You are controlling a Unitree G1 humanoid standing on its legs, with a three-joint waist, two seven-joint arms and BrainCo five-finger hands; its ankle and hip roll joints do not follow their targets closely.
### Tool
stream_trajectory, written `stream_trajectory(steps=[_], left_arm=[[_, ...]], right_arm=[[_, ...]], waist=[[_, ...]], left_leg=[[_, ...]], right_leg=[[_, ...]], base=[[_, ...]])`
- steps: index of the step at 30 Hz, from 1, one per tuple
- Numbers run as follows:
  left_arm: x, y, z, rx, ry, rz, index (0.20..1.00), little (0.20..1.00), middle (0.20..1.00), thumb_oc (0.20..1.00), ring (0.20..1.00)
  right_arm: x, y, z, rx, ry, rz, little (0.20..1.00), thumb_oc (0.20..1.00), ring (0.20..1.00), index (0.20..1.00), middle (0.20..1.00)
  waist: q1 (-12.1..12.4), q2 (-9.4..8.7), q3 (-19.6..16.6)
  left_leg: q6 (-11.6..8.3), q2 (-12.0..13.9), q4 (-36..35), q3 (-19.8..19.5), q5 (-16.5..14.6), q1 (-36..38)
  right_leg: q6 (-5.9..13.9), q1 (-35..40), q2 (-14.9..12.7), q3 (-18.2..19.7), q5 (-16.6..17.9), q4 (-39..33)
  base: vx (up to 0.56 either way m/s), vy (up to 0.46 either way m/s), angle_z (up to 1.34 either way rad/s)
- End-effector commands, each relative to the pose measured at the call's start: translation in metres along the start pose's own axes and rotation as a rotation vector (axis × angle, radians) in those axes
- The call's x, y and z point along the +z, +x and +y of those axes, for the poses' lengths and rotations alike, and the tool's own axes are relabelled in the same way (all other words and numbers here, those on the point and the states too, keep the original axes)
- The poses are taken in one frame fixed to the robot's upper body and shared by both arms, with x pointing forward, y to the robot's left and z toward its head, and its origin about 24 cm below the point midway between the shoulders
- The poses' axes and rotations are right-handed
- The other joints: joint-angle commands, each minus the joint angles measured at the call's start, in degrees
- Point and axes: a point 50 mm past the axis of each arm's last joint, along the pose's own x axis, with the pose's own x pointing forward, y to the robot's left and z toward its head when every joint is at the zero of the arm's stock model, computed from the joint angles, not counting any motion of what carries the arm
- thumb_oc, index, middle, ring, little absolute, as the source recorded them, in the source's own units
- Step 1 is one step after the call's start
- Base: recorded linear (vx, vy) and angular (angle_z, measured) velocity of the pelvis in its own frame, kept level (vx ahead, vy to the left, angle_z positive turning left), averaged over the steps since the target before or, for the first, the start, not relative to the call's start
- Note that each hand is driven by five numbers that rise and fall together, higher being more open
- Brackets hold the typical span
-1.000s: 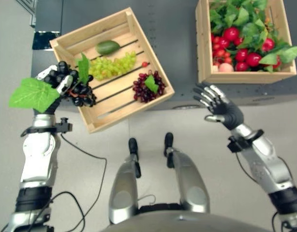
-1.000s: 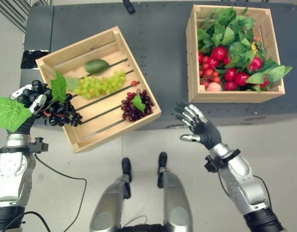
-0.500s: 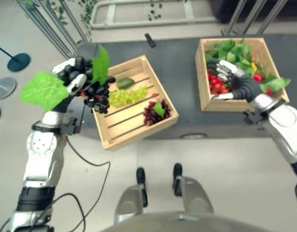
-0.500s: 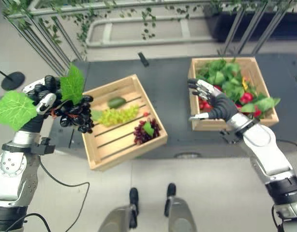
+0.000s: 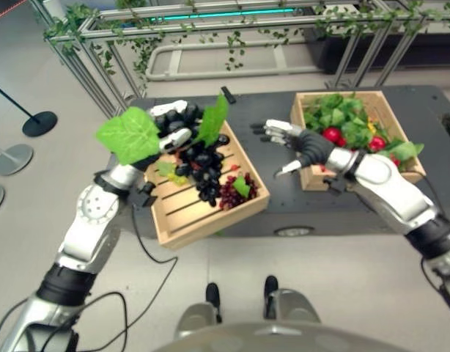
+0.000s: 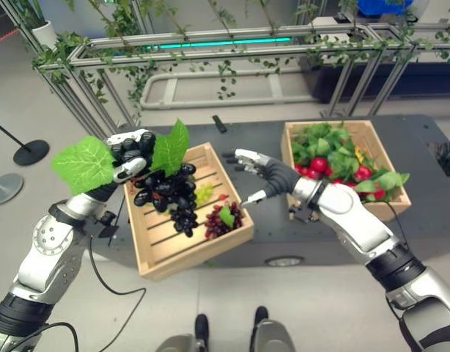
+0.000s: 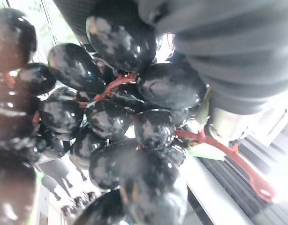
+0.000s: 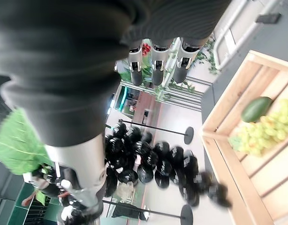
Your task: Pick up the fruits from the basket on one side to the basket on the other side
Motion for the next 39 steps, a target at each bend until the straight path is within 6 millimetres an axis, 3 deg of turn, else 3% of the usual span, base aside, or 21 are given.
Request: stream_trajectory(steps=[1,12,36,37,39], left_arm=[[0.02,0.018,0.002,-0.035,0.015,-0.122,0.2,0.2,0.2,0.2,0.2],[0.017,0.042,-0.02,-0.125,-0.04,-0.166,0.2,0.2,0.2,0.2,0.2],[0.003,0.046,-0.034,-0.05,-0.125,-0.178,0.2,0.2,0.2,0.2,0.2],[0.003,0.046,-0.034,-0.045,-0.126,-0.179,0.2,0.2,0.2,0.2,0.2],[0.003,0.045,-0.035,-0.041,-0.123,-0.18,0.2,0.2,0.2,0.2,0.2]], right_arm=[[0.029,0.022,0.012,0.088,0.025,-0.163,1.0,1.0,1.0,1.0,1.0],[0.032,0.04,0.056,0.304,0.299,-0.252,1.0,1.0,1.0,1.0,1.0],[0.04,0.065,0.096,0.383,0.526,-0.394,1.0,1.0,1.0,1.0,1.0],[0.039,0.065,0.098,0.385,0.543,-0.396,0.925,0.925,0.925,0.925,0.925],[0.039,0.065,0.1,0.389,0.552,-0.4,0.2,0.2,0.2,0.2,0.2]], waist=[[-0.7,-2.24,-2.89],[-2.09,-2.71,-4.01],[-2.36,-2.79,-4.91],[-2.4,-2.8,-4.9],[-2.41,-2.82,-4.93]], left_leg=[[1.01,-1.97,0.91,1.29,-5.48,2.23],[0.95,-1.78,1.4,1.73,-5.94,2.44],[1.02,-1.52,1.02,1.31,-5.82,2.97],[1.04,-1.54,1.03,1.27,-5.84,2.92],[1.06,-1.56,1.04,1.24,-5.85,2.85]], right_leg=[[6.11,3.88,-0.95,-0.31,-1.61,-3.47],[5.84,4.05,-0.51,0.65,-1.85,-3.4],[5.32,4.69,-0.45,0.33,-2.11,-3.09],[5.31,4.62,-0.45,0.38,-2.1,-3.04],[5.3,4.54,-0.43,0.38,-2.12,-3.04]], base=[[0.01,-0.014,-0.1],[0.0,-0.006,-0.03],[0.0,0.0,0.0],[0.0,0.0,0.0],[0.0,0.0,0.0]])
